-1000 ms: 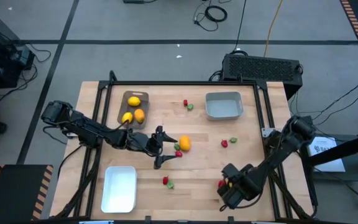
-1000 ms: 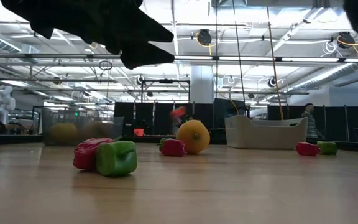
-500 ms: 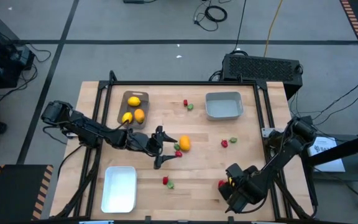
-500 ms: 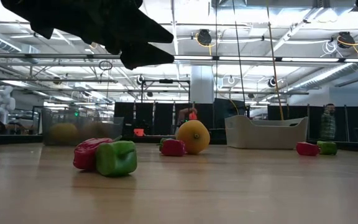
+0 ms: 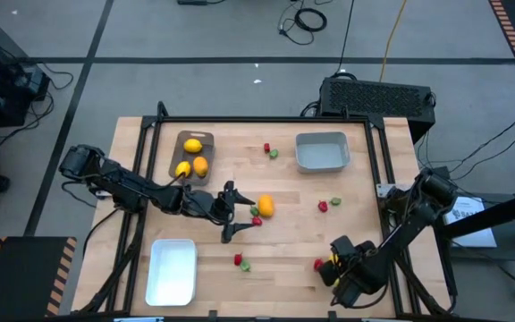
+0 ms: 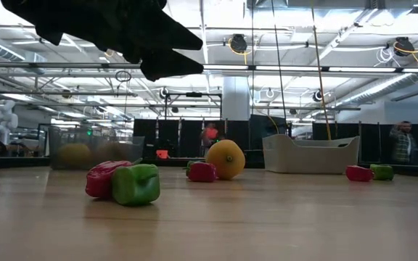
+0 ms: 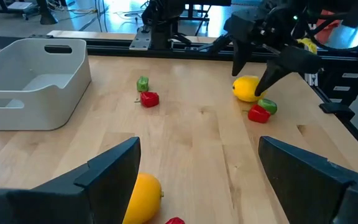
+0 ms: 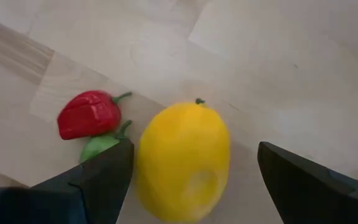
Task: Sort produce into baskets
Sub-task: Put the lemon into the black bin
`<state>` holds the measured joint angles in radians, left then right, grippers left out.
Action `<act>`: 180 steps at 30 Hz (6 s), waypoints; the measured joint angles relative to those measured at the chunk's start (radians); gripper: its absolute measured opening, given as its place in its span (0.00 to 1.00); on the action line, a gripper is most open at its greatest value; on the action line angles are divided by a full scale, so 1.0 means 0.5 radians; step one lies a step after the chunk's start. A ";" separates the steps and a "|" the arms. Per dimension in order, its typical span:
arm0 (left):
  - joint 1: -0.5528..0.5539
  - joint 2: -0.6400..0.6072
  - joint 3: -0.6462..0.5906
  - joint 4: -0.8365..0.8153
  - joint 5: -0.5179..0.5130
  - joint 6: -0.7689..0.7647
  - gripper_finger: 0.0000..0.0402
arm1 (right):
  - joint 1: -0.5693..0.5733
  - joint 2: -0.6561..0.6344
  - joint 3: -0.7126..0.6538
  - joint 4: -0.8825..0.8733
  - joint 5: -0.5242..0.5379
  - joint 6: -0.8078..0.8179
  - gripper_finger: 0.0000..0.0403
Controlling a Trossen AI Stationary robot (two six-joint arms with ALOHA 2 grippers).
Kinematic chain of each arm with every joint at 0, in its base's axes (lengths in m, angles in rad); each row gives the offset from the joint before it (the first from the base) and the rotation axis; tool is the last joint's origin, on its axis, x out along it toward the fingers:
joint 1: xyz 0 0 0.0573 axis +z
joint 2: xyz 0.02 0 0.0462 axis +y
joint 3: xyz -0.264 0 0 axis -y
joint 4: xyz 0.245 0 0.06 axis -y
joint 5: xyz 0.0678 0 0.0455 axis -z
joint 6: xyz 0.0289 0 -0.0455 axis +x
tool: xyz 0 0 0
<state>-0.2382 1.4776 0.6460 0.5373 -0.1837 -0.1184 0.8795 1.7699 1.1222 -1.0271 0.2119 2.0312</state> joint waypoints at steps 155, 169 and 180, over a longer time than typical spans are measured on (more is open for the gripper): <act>1.772 -1.107 0.000 -1.904 -0.364 0.340 0.83 | -2.294 1.201 1.743 1.794 -0.263 -3.454 0.70; 1.554 -1.059 0.000 -1.829 0.346 -0.014 0.83 | -1.727 0.496 1.743 -0.623 0.350 -3.219 0.70; 0.759 -0.634 0.001 -1.053 0.385 0.030 0.83 | -0.702 0.411 1.681 -1.033 0.875 -2.021 0.70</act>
<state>0.1414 1.1606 0.6464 0.0106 0.0086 -0.1034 0.5285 1.9755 1.9626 -1.5435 0.6493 1.0206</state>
